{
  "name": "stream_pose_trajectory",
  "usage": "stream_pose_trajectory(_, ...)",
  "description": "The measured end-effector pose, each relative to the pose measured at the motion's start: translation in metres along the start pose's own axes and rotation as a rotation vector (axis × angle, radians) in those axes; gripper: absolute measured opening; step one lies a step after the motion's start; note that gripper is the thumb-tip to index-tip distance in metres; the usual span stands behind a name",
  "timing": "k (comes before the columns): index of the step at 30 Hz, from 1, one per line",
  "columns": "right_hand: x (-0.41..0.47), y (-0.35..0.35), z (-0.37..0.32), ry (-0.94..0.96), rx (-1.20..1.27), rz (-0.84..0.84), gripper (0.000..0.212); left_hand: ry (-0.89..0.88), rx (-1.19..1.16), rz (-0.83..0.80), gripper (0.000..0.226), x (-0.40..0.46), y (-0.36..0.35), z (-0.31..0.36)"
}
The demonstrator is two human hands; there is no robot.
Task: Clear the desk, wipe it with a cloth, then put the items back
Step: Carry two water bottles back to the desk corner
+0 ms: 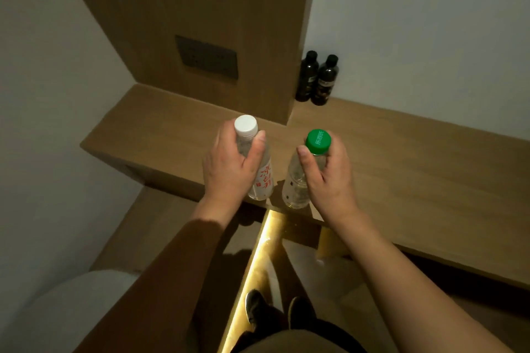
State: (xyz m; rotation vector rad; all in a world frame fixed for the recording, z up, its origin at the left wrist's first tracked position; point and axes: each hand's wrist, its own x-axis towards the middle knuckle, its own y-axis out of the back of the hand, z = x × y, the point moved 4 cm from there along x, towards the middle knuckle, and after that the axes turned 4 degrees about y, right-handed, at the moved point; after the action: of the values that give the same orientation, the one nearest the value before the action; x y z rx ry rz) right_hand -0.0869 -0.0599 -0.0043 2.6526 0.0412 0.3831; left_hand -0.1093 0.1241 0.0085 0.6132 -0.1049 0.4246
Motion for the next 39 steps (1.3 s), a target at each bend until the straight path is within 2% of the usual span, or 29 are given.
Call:
stream_pose_trajectory(4,0.004,0.040,0.020,-0.065,-0.043,0.079,0.057,-0.046,-0.038,-0.123,0.046,0.011,-0.050,0.020)
stream_pose_trajectory(8,0.015,0.066,0.045,-0.111,-0.068,0.102,0.047,-0.045,0.000,-0.213,0.050,0.020,-0.092,0.030)
stream_pose_trajectory(12,0.039,0.074,0.074,-0.166,-0.046,0.071,0.035,-0.048,0.026,-0.259,0.033,0.041,-0.122,0.034)
stream_pose_trajectory(15,0.067,0.076,0.098,-0.246,0.006,0.006,0.031,-0.079,0.059,-0.245,0.041,0.063,-0.137,0.042)
stream_pose_trajectory(18,0.100,0.082,0.113,-0.182,-0.095,-0.017,0.045,-0.085,0.102,-0.265,0.053,0.087,-0.157,0.044)
stream_pose_trajectory(20,0.120,0.086,0.123,-0.168,-0.108,-0.008,0.041,-0.051,0.117,-0.271,0.056,0.103,-0.170,0.040)
stream_pose_trajectory(27,0.191,0.080,0.156,-0.182,-0.131,0.036,0.040,-0.100,0.084,-0.229,0.032,0.156,-0.226,0.029)
stream_pose_trajectory(32,0.226,0.069,0.172,-0.163,-0.139,0.030,0.030,0.002,0.030,-0.161,0.032,0.194,-0.258,0.021)
stream_pose_trajectory(39,0.256,0.055,0.198,-0.184,-0.165,0.056,0.030,0.108,0.005,-0.159,0.031,0.229,-0.291,0.006)
